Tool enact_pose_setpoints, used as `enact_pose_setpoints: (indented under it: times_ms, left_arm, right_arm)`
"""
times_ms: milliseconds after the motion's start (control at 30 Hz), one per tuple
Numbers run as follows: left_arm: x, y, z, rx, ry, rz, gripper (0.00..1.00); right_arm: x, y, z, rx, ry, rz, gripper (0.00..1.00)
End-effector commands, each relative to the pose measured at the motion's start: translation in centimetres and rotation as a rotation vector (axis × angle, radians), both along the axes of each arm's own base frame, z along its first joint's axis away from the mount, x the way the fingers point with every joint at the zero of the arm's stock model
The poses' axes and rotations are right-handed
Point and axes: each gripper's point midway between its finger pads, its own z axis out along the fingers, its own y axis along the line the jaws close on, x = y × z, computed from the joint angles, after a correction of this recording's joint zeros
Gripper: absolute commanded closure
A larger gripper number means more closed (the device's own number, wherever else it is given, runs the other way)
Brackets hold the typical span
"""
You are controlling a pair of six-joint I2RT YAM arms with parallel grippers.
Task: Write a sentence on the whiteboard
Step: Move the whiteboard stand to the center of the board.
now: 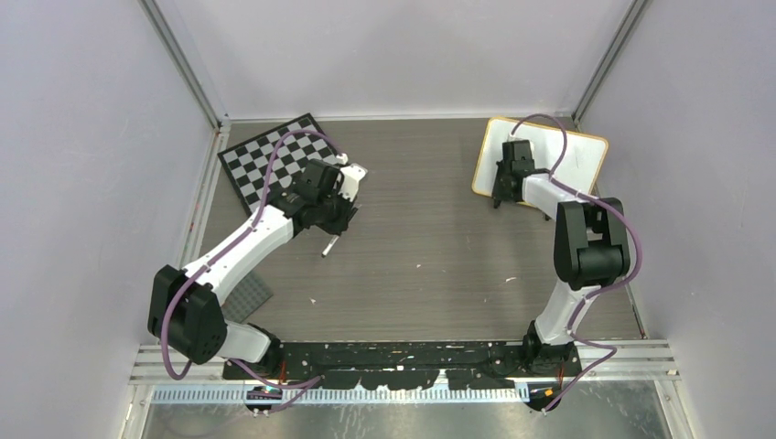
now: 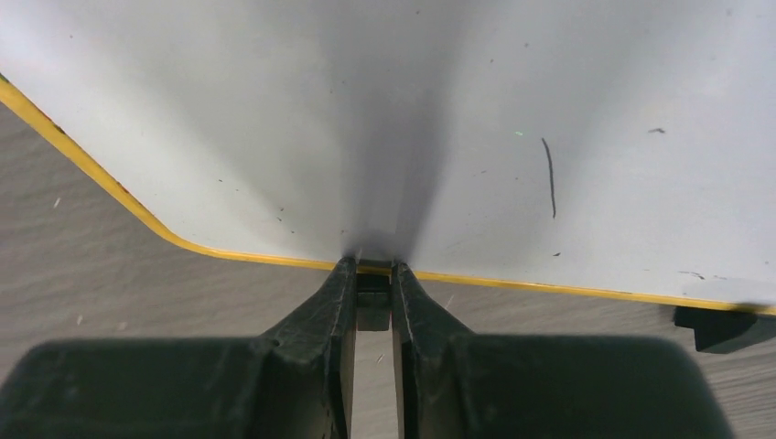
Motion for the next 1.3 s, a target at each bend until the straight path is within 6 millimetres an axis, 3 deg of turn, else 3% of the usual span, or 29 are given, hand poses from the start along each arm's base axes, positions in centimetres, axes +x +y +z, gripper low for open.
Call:
enact_pose_setpoints:
  times_ms: [0, 333, 600, 1067, 1267]
  left_arm:
    - [1.2, 0.4, 1.9, -0.026, -0.057, 0.05, 1.0]
    - [2.6, 2.5, 3.0, -0.085, -0.052, 0.176, 1.0]
    - [3.1, 3.9, 4.3, -0.118, -0.083, 0.241, 1.0]
    - [3.7, 5.6, 5.9, -0.14, -0.118, 0.321, 1.0]
    - [3.8, 5.7, 5.9, -0.14, -0.111, 0.328, 1.0]
  right_arm:
    - [-1.5, 4.4, 2.6, 0.119, -0.035, 0.107, 1.0]
    - [-6.7, 12.2, 3.6, 0.152, 0.004, 0.33, 1.0]
    - [-11.8, 18.4, 3.2, 0.129, 0.049, 0.531, 1.0]
    - [-19.0, 26.7, 2.2, 0.11, 0.062, 0.82, 1.0]
    - [-21.2, 29.0, 1.4, 0.094, 0.08, 0.909, 0.97]
